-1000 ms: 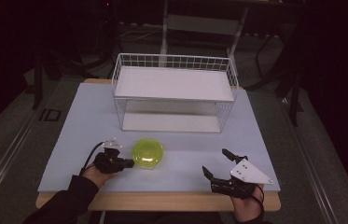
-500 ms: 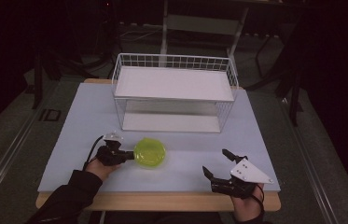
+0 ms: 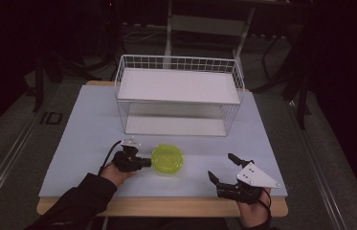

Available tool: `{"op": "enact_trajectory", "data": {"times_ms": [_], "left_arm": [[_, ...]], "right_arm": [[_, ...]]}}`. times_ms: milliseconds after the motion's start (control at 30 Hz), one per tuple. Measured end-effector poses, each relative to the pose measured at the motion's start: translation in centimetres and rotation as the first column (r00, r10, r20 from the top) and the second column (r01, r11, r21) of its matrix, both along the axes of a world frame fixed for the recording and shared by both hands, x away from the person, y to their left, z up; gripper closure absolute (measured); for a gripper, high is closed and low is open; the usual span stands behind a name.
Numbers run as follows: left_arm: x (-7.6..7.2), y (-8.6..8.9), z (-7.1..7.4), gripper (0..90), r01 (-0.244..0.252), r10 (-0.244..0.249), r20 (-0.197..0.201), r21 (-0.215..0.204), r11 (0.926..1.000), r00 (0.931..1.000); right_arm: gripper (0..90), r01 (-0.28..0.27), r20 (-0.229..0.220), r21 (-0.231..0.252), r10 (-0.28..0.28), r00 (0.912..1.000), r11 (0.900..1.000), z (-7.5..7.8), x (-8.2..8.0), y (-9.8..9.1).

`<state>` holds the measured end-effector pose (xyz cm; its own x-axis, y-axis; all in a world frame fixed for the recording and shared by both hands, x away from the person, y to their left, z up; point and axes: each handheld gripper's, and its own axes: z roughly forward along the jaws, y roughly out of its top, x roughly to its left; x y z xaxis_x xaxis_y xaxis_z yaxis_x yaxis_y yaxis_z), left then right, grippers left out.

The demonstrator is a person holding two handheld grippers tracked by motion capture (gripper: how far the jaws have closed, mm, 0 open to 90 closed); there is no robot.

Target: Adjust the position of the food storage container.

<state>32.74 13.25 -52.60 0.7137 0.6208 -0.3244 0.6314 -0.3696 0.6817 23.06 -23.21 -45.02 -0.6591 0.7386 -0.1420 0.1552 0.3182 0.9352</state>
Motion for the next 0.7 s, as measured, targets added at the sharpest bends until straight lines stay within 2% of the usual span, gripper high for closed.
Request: {"op": "enact_trajectory", "data": {"times_ms": [167,233,400,467,533,700], "left_arm": [[-0.3,-1.3,-0.1,89.8,0.038,-0.038,-0.021,-0.008,0.9993,0.9991],[-0.7,-2.1,-0.1,89.7,0.063,-0.063,-0.019,-0.001,0.998,0.9978],[-1.5,-3.9,-0.3,89.6,0.097,-0.098,-0.048,-0.017,0.9951,0.994],[-1.8,-4.3,-0.4,89.6,0.111,-0.111,-0.052,0.003,0.9938,0.9925],[-1.9,-4.3,-0.3,89.5,0.106,-0.105,-0.049,0.013,0.9943,0.9932],[-0.9,-3.1,0.0,89.5,0.025,-0.024,-0.035,0.011,0.9996,0.9991]], "right_arm": [[14.8,-0.002,0.001,-0.001,0.002,1.0,1.0,0.0,0.0,0.0],[14.8,-0.002,0.001,-0.003,0.002,1.0,1.0,0.0,0.0,0.0],[14.8,-0.002,0.002,-0.003,0.002,1.0,1.0,0.0,0.0,-0.1],[14.8,-0.004,0.002,-0.003,0.004,1.0,1.0,0.1,0.0,-0.1],[14.8,-0.004,0.006,-0.005,0.004,1.0,1.0,0.1,-0.1,-0.1],[14.8,-0.002,0.006,-0.001,0.002,1.0,1.0,0.1,0.0,-0.2]]}}
